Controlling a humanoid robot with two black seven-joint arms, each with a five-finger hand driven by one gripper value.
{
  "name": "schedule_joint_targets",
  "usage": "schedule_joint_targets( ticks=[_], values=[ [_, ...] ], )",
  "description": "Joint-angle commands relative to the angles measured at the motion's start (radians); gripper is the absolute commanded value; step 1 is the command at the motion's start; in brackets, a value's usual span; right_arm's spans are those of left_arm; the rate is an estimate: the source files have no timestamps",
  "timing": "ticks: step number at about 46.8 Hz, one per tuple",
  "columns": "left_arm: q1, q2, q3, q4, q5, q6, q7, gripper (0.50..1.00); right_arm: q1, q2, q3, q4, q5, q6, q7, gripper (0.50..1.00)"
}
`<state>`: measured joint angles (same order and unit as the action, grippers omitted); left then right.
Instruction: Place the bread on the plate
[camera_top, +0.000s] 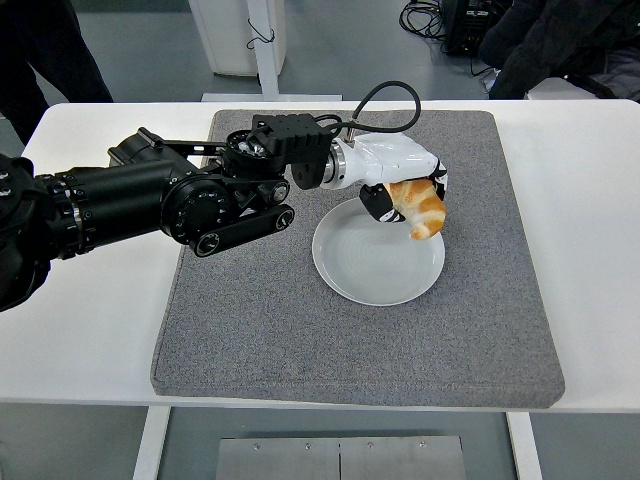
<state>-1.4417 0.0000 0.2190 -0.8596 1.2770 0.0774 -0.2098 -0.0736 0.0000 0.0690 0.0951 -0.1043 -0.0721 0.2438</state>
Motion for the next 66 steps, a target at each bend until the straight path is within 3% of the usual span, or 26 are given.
schedule_joint_targets(
  ticks=[1, 46, 48, 50, 53, 66],
  values=[
    [0.004, 0.0, 0.016, -0.007, 0.01, -0.001, 0.0, 0.5, 0.0, 0.0, 0.0, 0.0, 0.0, 0.0, 0.0, 1.0],
    [0.081, 0.0, 0.092, 0.01, 0.07, 0.005, 0.01, 0.5, 0.0, 0.0, 0.0, 0.0, 0.0, 0.0, 0.0, 1.0],
    [0.081, 0.0, 0.092, 0.01, 0.068, 0.004, 0.01, 0.827, 0.0, 0.0, 0.0, 0.0, 0.0, 0.0, 0.0, 1.0],
    [0.076, 0.0, 0.091, 0.008, 0.061, -0.014, 0.006, 0.976, 0.0, 0.0, 0.0, 0.0, 0.0, 0.0, 0.0, 1.0],
    [0.078, 0.0, 0.089, 0.008, 0.061, -0.037, 0.006, 0.992, 0.0, 0.0, 0.0, 0.0, 0.0, 0.0, 0.0, 1.0],
    [0.06, 0.0, 0.091, 0.005, 0.061, -0.039, 0.001, 0.992, 0.0, 0.0, 0.0, 0.0, 0.0, 0.0, 0.0, 1.0]
  ],
)
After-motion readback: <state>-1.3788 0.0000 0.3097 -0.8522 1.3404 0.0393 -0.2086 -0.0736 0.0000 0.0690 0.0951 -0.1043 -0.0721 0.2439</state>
